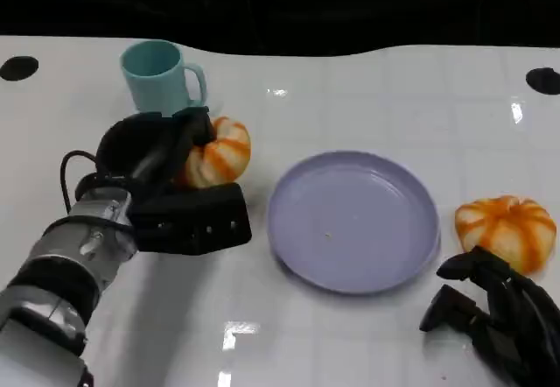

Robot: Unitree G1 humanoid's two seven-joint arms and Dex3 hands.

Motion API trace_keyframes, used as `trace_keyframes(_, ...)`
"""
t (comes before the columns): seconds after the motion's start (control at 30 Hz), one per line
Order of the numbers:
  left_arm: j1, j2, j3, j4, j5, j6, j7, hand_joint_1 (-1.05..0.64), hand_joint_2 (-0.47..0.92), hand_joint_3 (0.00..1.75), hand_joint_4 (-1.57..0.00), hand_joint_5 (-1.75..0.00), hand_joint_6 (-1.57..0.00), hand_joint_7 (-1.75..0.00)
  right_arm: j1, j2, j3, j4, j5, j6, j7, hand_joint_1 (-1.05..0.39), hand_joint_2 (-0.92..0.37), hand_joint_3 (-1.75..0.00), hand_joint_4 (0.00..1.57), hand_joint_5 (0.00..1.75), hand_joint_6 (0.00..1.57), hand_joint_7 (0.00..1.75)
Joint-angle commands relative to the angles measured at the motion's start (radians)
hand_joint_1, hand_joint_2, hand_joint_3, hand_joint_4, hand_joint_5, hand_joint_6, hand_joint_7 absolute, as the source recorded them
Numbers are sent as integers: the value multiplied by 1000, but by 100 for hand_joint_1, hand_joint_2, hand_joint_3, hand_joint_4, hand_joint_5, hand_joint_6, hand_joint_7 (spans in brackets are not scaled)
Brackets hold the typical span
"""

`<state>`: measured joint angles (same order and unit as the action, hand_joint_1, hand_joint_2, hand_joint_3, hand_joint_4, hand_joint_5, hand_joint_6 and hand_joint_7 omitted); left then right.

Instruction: Grasp the bread from the table and place it into the plate.

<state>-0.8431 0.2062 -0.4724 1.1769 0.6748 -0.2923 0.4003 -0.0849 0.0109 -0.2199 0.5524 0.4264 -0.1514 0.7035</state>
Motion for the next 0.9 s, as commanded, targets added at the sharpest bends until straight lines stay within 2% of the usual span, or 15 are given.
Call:
trace_keyframes(0.03, 5, 14, 10, -33, -10, -15, 25, -14, 62, 93, -83, -175, -56, -175, 3, -16, -6, 18, 2, -5, 2, -53, -92, -21, 69, 149, 62, 116)
trace_keyframes(0.2, 9, 17, 16, -90, -27, -142, 43, -15, 56, 106, -87, -175, -64, -175, 0, -17, -4, 21, -1, -4, -3, -55, -92, -20, 68, 149, 62, 117)
trace_keyframes(0.43, 5, -2, 23, -124, -43, -239, 7, -15, 55, 112, -88, -175, -68, -175, -7, -15, -10, 41, 1, -26, 7, -53, -92, -20, 68, 149, 63, 116)
trace_keyframes(0.5, 4, -3, 24, -123, -45, -246, 5, -15, 54, 112, -88, -175, -68, -175, -8, -15, -10, 43, 0, -30, 8, -53, -92, -20, 69, 148, 63, 116)
trace_keyframes(0.67, -41, -53, -11, -142, -42, -226, -135, -18, 58, 109, -87, -175, -67, -175, 0, -18, -6, 26, 5, -12, 9, -52, -92, -21, 68, 149, 62, 117)
trace_keyframes(0.77, -55, -79, -7, -131, -64, -236, -213, -19, 59, 109, -88, -175, -72, -175, 2, -19, -5, 25, 4, -15, 9, -52, -92, -22, 68, 150, 62, 118)
trace_keyframes(0.9, -73, -109, -19, -102, -52, -239, -250, -16, 53, 119, -89, -175, -74, -175, 8, -15, -4, 17, 2, -13, 0, -52, -92, -22, 69, 150, 62, 119)
